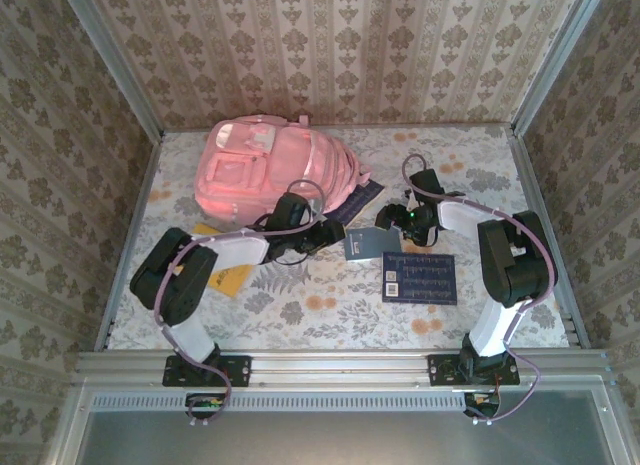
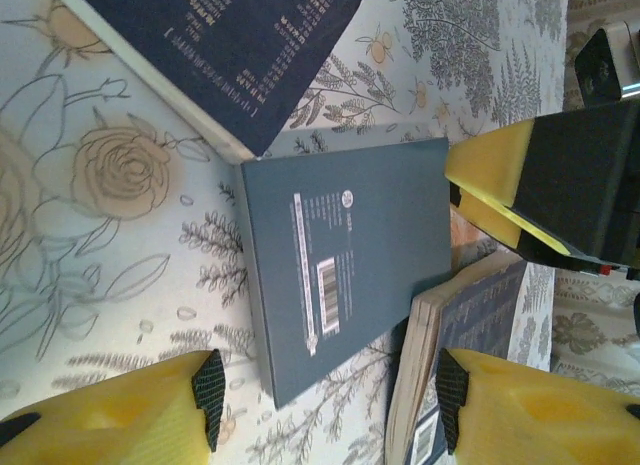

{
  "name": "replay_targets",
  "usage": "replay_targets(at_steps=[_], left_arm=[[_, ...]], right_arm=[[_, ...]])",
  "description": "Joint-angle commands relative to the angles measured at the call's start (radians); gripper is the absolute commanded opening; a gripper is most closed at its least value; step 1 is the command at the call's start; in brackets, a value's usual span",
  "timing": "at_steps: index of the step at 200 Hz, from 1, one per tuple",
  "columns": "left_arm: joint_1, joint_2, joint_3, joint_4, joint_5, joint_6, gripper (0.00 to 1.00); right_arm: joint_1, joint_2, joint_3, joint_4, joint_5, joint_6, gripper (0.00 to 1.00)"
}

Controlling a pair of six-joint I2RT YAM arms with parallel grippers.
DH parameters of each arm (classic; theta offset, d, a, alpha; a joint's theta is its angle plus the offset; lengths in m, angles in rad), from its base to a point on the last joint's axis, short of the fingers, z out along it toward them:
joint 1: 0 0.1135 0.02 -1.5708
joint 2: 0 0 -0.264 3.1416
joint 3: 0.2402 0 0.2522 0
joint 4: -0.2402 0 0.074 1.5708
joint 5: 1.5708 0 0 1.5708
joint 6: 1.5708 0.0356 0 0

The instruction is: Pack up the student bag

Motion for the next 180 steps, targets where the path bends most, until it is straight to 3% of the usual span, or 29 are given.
replay_targets(at_steps=[1,139,180], left_arm=[[0.004,0.050,0.002,0.109,0.031,-0.055,0.60],[0.010,0.073,-0.006,0.043,0.056,-0.063,0.54],[0.028,0.037,-0.038,0.067,0.081,-0.072,0.52]], right_arm=[[0.039,0.070,0.002,0.097,-0.213,0.018,0.86],[0.123,0.092,-0.109,0.361,-0.499,0.214,0.84],[0.121,0.072,-0.131,0.344,-0.480,0.203,0.84]])
